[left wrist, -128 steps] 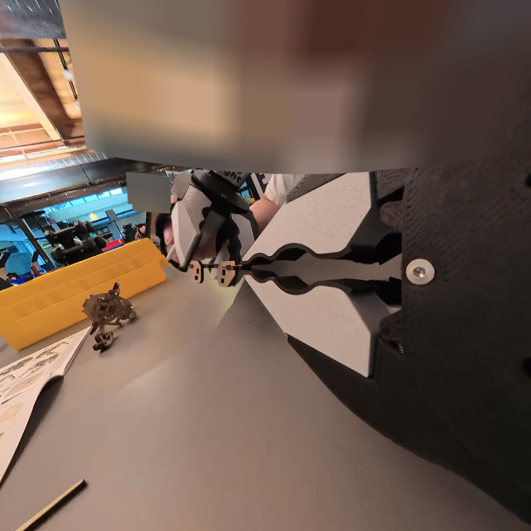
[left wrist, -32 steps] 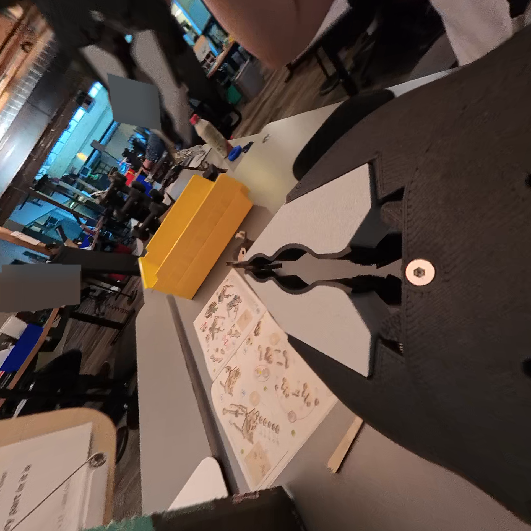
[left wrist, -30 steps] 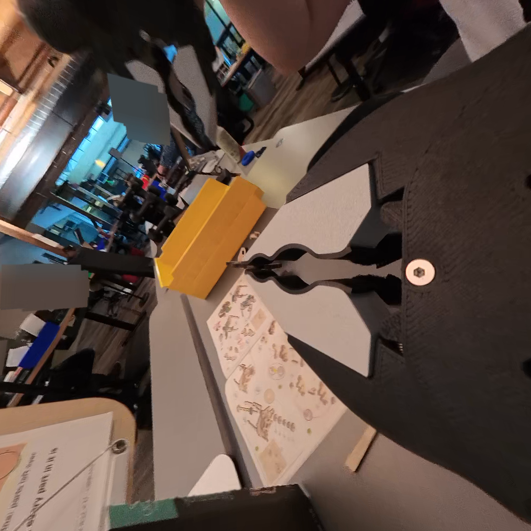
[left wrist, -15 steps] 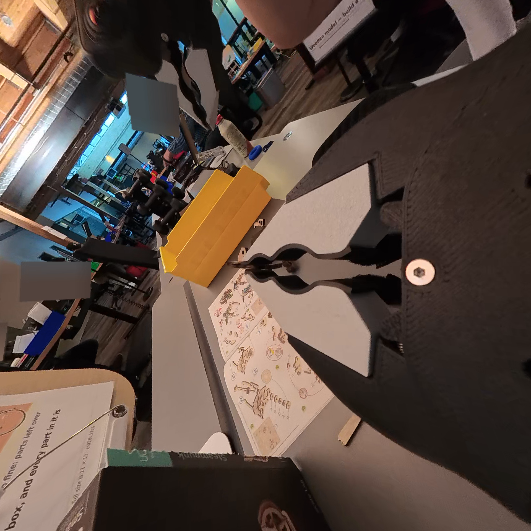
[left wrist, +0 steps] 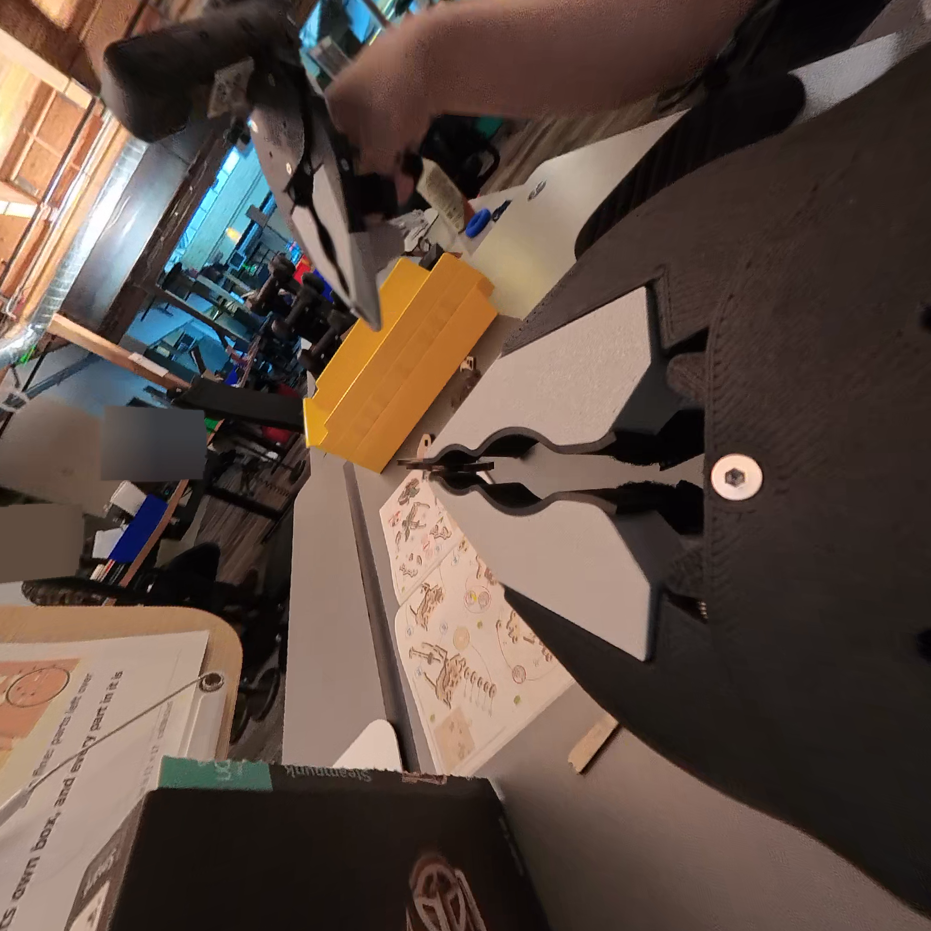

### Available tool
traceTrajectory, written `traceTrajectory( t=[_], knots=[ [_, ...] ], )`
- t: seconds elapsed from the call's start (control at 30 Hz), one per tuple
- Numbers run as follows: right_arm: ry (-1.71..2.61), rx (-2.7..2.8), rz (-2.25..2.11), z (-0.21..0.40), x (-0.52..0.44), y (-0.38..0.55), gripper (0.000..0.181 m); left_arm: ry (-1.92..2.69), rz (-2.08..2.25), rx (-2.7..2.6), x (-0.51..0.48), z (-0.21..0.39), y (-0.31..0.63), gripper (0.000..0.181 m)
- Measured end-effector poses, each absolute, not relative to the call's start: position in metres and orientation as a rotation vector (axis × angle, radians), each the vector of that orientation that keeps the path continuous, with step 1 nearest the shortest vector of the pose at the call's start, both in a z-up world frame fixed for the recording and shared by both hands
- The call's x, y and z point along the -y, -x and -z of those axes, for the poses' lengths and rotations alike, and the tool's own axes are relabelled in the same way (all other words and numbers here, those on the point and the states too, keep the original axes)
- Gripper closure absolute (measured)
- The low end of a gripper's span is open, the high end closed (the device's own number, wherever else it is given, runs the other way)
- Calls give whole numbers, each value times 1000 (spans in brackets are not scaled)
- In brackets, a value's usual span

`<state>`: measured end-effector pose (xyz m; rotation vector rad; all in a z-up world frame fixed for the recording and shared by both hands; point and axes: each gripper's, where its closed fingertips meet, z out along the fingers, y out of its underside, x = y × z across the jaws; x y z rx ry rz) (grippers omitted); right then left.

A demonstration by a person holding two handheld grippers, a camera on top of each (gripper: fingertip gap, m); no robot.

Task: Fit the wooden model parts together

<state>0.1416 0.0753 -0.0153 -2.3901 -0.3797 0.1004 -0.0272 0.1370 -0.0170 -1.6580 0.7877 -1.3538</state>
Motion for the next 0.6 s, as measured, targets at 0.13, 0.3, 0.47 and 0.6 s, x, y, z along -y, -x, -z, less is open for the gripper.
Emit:
traceTrajectory(
  t=[0.13,0.3,0.47,0.6],
  knots=[
    [1761,308,51,-21,-114,-166,171,1638,1290,-788,-133,25,26,181],
    [1399,209,135,-33,-96,-177,172,1608,1220,-814,-135,34,26,181],
    [1370,191,-17,-24,-106,-164,172,1637,1282,-804,-138,43,21,181],
    [1352,266,150,-25,-102,-165,172,1657,1317,-763,-144,46,28,181]
  ],
)
